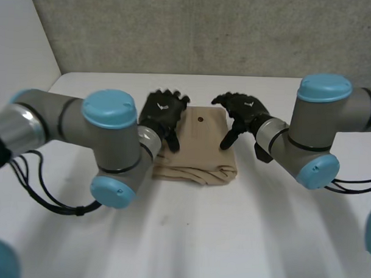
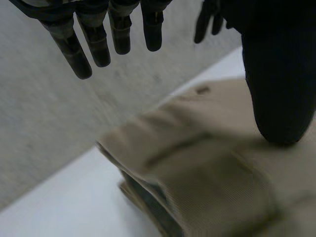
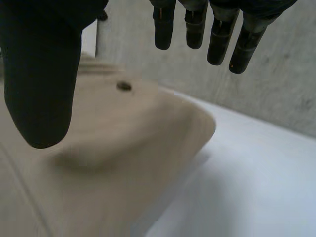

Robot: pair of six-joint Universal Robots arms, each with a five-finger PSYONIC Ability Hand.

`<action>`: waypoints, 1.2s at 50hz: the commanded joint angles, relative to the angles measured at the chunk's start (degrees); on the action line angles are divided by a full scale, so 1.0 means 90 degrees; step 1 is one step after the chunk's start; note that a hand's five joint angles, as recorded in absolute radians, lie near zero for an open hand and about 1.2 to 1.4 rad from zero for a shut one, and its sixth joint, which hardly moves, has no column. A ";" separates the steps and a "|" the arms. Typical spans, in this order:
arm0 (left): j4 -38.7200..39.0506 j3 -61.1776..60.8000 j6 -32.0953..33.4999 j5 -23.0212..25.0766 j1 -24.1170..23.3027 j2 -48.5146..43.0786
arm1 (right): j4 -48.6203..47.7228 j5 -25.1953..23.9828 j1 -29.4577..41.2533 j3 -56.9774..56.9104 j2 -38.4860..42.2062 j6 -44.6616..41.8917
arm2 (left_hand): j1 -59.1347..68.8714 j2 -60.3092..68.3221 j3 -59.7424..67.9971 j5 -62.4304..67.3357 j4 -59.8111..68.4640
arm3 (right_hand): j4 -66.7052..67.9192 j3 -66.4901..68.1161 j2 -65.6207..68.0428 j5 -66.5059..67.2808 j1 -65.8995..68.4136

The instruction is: Fold the shorts.

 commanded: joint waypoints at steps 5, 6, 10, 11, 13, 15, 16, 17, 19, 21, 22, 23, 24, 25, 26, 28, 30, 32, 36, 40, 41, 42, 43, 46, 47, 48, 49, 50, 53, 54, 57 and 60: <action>-0.1879 0.1039 -0.0523 0.0130 0.0453 -0.1028 | 0.1078 0.0023 0.0105 -0.1109 0.1011 -0.0079 | 0.0044 0.0106 -0.0025 0.0055 0.0075 | -0.0351 -0.0212 -0.0272 -0.0434 -0.0159; -0.2005 0.1029 -0.0532 0.0121 0.0492 -0.1028 | 0.1292 0.0023 0.0105 -0.1236 0.1128 -0.0108 | 0.0063 0.0125 -0.0007 0.0073 0.0093 | -0.0351 -0.0212 -0.0272 -0.0434 -0.0159; -0.2133 0.0932 -0.0533 0.0101 0.0512 -0.0999 | 0.1500 0.0042 0.0114 -0.1295 0.1207 -0.0459 | 0.0026 0.0088 -0.0044 0.0036 0.0056 | -0.0351 -0.0212 -0.0272 -0.0434 -0.0159; -0.2143 0.0912 -0.0533 0.0111 0.0512 -0.0990 | 0.1509 0.0052 0.0114 -0.1286 0.1207 -0.0537 | 0.0007 0.0069 -0.0063 0.0018 0.0038 | -0.0351 -0.0212 -0.0272 -0.0434 -0.0159; -0.2153 0.0863 -0.0523 0.0121 0.0483 -0.0980 | 0.1509 0.0081 0.0114 -0.1286 0.1159 -0.0732 | -0.0030 0.0032 -0.0100 -0.0020 0.0000 | -0.0351 -0.0212 -0.0272 -0.0434 -0.0159; -0.2153 0.0834 -0.0532 0.0130 0.0454 -0.0931 | 0.1509 0.0101 0.0114 -0.1286 0.1100 -0.0831 | -0.0049 0.0013 -0.0119 -0.0039 -0.0019 | -0.0351 -0.0212 -0.0272 -0.0434 -0.0159; -0.2163 0.0833 -0.0533 0.0130 0.0444 -0.0892 | 0.1509 0.0110 0.0124 -0.1286 0.1051 -0.0850 | -0.0086 -0.0024 -0.0156 -0.0076 -0.0056 | -0.0351 -0.0212 -0.0272 -0.0434 -0.0159; -0.2163 0.0795 -0.0542 0.0140 0.0425 -0.0747 | 0.1519 0.0111 0.0124 -0.1276 0.0916 -0.0889 | -0.0142 -0.0080 -0.0212 -0.0132 -0.0112 | -0.0351 -0.0212 -0.0272 -0.0434 -0.0159; -0.2163 0.0726 -0.0552 0.0160 0.0415 -0.0512 | 0.1519 0.0111 0.0124 -0.1227 0.0710 -0.0919 | -0.0180 -0.0118 -0.0250 -0.0169 -0.0149 | -0.0351 -0.0212 -0.0272 -0.0434 -0.0159; -0.2143 0.0542 -0.0552 0.0179 0.0395 -0.0094 | 0.1490 0.0072 0.0114 -0.1062 0.0321 -0.0909 | -0.0236 -0.0174 -0.0305 -0.0225 -0.0205 | -0.0351 -0.0212 -0.0272 -0.0434 -0.0159; -0.2124 0.0483 -0.0552 0.0189 0.0385 0.0054 | 0.1471 0.0062 0.0114 -0.0974 0.0144 -0.0900 | -0.0255 -0.0193 -0.0324 -0.0244 -0.0224 | -0.0351 -0.0212 -0.0272 -0.0434 -0.0159; -0.2124 0.0434 -0.0552 0.0189 0.0385 0.0200 | 0.1432 0.0071 0.0114 -0.0896 -0.0041 -0.0909 | -0.0273 -0.0211 -0.0343 -0.0263 -0.0243 | -0.0351 -0.0212 -0.0272 -0.0434 -0.0159; -0.2124 0.0365 -0.0552 0.0189 0.0376 0.0395 | 0.1354 0.0091 0.0114 -0.0789 -0.0246 -0.0900 | -0.0292 -0.0230 -0.0362 -0.0282 -0.0261 | -0.0351 -0.0212 -0.0272 -0.0434 -0.0159; -0.2095 0.0249 -0.0562 0.0179 0.0376 0.0736 | 0.1150 0.0159 0.0114 -0.0604 -0.0683 -0.0870 | -0.0292 -0.0230 -0.0362 -0.0282 -0.0262 | -0.0351 -0.0212 -0.0272 -0.0434 -0.0159; -0.2094 0.0170 -0.0572 0.0179 0.0385 0.0942 | 0.1003 0.0217 0.0114 -0.0476 -0.0900 -0.0860 | -0.0292 -0.0230 -0.0362 -0.0282 -0.0262 | -0.0351 -0.0212 -0.0272 -0.0434 -0.0159; -0.2055 0.0014 -0.0601 0.0179 0.0434 0.1362 | 0.0671 0.0373 0.0114 -0.0174 -0.1330 -0.0851 | -0.0292 -0.0230 -0.0362 -0.0282 -0.0262 | -0.0351 -0.0212 -0.0272 -0.0434 -0.0159; -0.1939 -0.0230 -0.0688 0.0150 0.0483 0.2006 | 0.0173 0.0763 0.0105 0.0324 -0.2013 -0.0831 | -0.0292 -0.0230 -0.0362 -0.0282 -0.0262 | -0.0351 -0.0212 -0.0272 -0.0434 -0.0159; -0.1851 -0.0425 -0.0786 0.0121 0.0580 0.2446 | -0.0217 0.1201 0.0085 0.0869 -0.2656 -0.0812 | -0.0292 -0.0230 -0.0362 -0.0282 -0.0262 | -0.0351 -0.0212 -0.0272 -0.0434 -0.0159; -0.1801 -0.1127 -0.1292 0.0091 0.1320 0.3762 | -0.0395 0.1818 0.0027 0.1670 -0.3468 -0.0821 | -0.0236 -0.0174 -0.0306 -0.0226 -0.0206 | -0.0351 -0.0212 -0.0272 -0.0434 -0.0159; -0.1860 -0.1752 -0.1645 0.0130 0.1712 0.4535 | -0.0317 0.2073 0.0017 0.2354 -0.4180 -0.0870 | -0.0217 -0.0155 -0.0287 -0.0207 -0.0187 | -0.0351 -0.0212 -0.0272 -0.0434 -0.0159; -0.1889 -0.1880 -0.1665 0.0130 0.1762 0.4673 | -0.0288 0.2073 0.0017 0.2492 -0.4338 -0.0880 | -0.0217 -0.0155 -0.0287 -0.0207 -0.0187 | -0.0351 -0.0212 -0.0272 -0.0434 -0.0159; -0.1899 -0.2007 -0.1675 0.0140 0.1811 0.4800 | -0.0249 0.2073 0.0017 0.2610 -0.4494 -0.0890 | -0.0236 -0.0174 -0.0306 -0.0225 -0.0205 | -0.0351 -0.0212 -0.0272 -0.0434 -0.0159; -0.1909 -0.2134 -0.1665 0.0140 0.1840 0.4927 | -0.0210 0.2073 0.0007 0.2727 -0.4641 -0.0899 | -0.0236 -0.0174 -0.0306 -0.0226 -0.0206 | -0.0351 -0.0212 -0.0272 -0.0434 -0.0159; -0.1919 -0.2642 -0.1646 0.0169 0.1948 0.5396 | -0.0053 0.2064 -0.0012 0.3059 -0.5071 -0.0899 | -0.0255 -0.0193 -0.0324 -0.0244 -0.0224 | -0.0351 -0.0212 -0.0272 -0.0434 -0.0159; -0.1909 -0.2720 -0.1646 0.0179 0.1957 0.5465 | -0.0034 0.2064 -0.0032 0.3118 -0.5130 -0.0899 | -0.0255 -0.0193 -0.0324 -0.0244 -0.0224 | -0.0351 -0.0212 -0.0272 -0.0434 -0.0159; -0.1899 -0.2857 -0.1646 0.0189 0.1967 0.5611 | 0.0034 0.2064 -0.0100 0.3225 -0.5227 -0.0899 | -0.0255 -0.0193 -0.0324 -0.0244 -0.0224 | -0.0351 -0.0212 -0.0272 -0.0434 -0.0159; -0.1899 -0.2916 -0.1646 0.0189 0.1967 0.5670 | 0.0064 0.2064 -0.0129 0.3255 -0.5267 -0.0890 | -0.0255 -0.0193 -0.0324 -0.0244 -0.0224 | -0.0351 -0.0212 -0.0272 -0.0434 -0.0159; -0.1899 -0.2965 -0.1646 0.0189 0.1967 0.5719 | 0.0103 0.2064 -0.0159 0.3294 -0.5287 -0.0890 | -0.0273 -0.0211 -0.0343 -0.0263 -0.0243 | -0.0351 -0.0212 -0.0272 -0.0434 -0.0159; -0.1899 -0.3063 -0.1646 0.0179 0.1958 0.5866 | 0.0240 0.2064 -0.0198 0.3334 -0.5307 -0.0851 | -0.0273 -0.0211 -0.0343 -0.0263 -0.0243 | -0.0351 -0.0212 -0.0272 -0.0434 -0.0159; -0.1889 -0.3073 -0.1646 0.0179 0.1948 0.5885 | 0.0269 0.2064 -0.0198 0.3334 -0.5307 -0.0841 | -0.0273 -0.0211 -0.0343 -0.0263 -0.0243 | -0.0351 -0.0212 -0.0272 -0.0434 -0.0159; -0.1889 -0.3083 -0.1656 0.0140 0.1938 0.5934 | 0.0318 0.2064 -0.0208 0.3334 -0.5307 -0.0831 | -0.0273 -0.0211 -0.0343 -0.0263 -0.0243 | -0.0351 -0.0212 -0.0272 -0.0434 -0.0159; -0.1889 -0.3083 -0.1656 0.0130 0.1938 0.5925 | 0.0318 0.2064 -0.0208 0.3343 -0.5307 -0.0831 | -0.0273 -0.0211 -0.0343 -0.0263 -0.0243 | -0.0351 -0.0212 -0.0272 -0.0434 -0.0159</action>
